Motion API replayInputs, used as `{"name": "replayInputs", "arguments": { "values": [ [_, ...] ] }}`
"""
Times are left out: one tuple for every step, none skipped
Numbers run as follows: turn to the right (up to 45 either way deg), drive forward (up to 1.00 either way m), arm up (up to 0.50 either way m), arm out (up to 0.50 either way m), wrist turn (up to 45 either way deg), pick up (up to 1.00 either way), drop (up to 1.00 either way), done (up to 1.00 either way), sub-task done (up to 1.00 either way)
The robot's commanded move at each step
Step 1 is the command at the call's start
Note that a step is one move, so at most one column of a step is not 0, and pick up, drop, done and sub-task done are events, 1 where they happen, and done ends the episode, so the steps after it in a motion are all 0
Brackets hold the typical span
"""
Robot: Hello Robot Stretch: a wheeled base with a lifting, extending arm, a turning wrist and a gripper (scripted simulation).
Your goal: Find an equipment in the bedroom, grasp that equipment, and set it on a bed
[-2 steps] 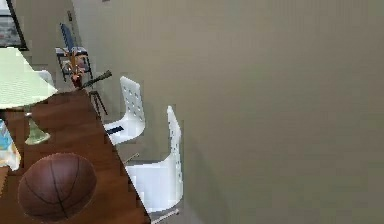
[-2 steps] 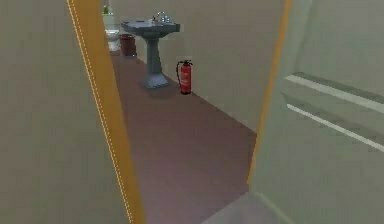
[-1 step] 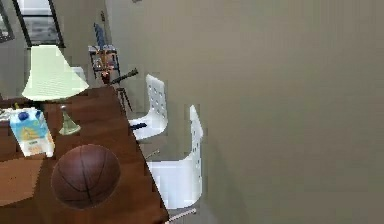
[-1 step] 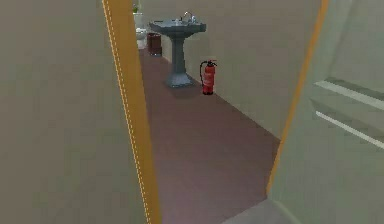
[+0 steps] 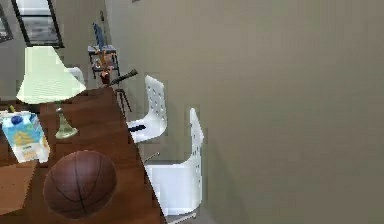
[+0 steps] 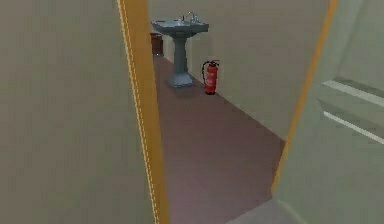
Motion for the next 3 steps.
{"name": "replayInputs", "arguments": {
  "values": [
    [-45.0,0.00,0.00,0.00,0.0,0.00,0.00,0.00,0.00],
    [-45.0,0.00,0.00,0.00,0.0,0.00,0.00,0.00,0.00],
    [-30.0,0.00,0.00,0.00,0.0,0.00,0.00,0.00,0.00]
  ]
}}
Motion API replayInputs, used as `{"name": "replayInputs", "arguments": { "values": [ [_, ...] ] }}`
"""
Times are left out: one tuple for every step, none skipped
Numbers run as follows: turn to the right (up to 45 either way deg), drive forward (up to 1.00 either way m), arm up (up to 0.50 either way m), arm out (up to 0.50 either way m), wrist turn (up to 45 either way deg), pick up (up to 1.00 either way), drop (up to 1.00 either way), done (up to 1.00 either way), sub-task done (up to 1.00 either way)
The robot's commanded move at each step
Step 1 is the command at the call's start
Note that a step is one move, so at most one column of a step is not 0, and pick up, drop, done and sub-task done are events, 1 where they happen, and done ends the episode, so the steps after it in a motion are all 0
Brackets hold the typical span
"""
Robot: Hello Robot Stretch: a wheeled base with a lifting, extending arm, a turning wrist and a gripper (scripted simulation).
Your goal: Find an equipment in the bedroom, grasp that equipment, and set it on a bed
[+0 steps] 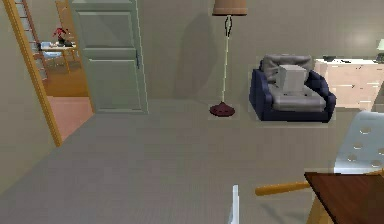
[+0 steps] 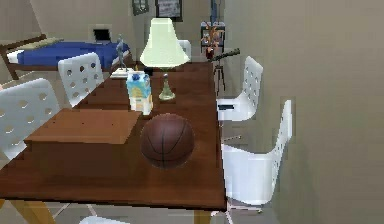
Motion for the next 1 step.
{"name": "replayInputs", "arguments": {
  "values": [
    [0.0,0.00,0.50,0.00,0.0,0.00,0.00,0.00,0.00]
  ]
}}
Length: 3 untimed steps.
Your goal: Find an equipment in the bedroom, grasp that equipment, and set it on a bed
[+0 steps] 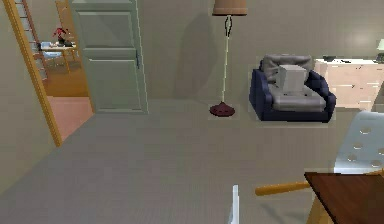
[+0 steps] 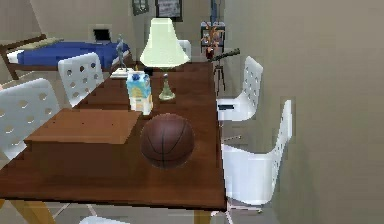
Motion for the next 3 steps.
{"name": "replayInputs", "arguments": {
  "values": [
    [0.0,0.00,0.38,0.00,0.0,0.00,0.00,0.00,0.00],
    [0.0,0.00,0.00,0.28,0.0,0.00,0.00,0.00,0.00],
    [0.0,0.00,0.00,0.00,45.0,0.00,0.00,0.00,0.00]
  ]
}}
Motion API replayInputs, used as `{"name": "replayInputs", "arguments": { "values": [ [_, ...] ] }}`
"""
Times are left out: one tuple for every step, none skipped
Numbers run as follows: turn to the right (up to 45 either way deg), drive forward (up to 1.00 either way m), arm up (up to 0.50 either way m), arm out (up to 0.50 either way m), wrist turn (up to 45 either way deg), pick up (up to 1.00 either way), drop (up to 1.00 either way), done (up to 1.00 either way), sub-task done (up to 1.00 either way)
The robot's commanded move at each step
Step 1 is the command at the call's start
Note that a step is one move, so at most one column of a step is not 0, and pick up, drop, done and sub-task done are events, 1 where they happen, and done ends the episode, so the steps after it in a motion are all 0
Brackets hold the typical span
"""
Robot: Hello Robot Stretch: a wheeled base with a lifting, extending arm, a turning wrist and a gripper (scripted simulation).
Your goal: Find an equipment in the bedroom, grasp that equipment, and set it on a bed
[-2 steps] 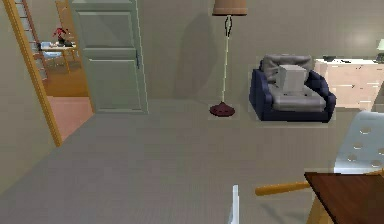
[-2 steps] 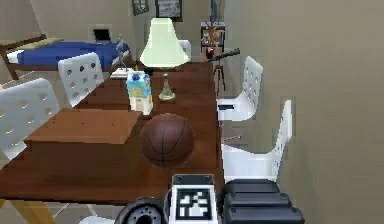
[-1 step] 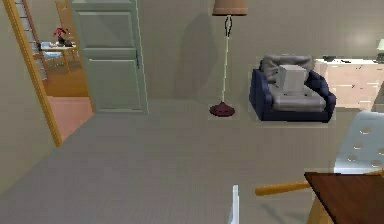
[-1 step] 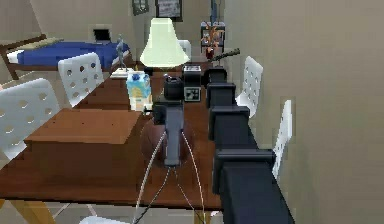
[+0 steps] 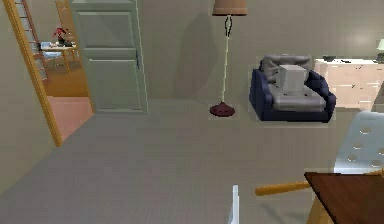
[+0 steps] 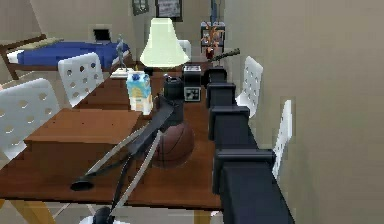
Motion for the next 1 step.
{"name": "replayInputs", "arguments": {
  "values": [
    [0.0,0.00,0.00,0.00,45.0,0.00,0.00,0.00,0.00]
  ]
}}
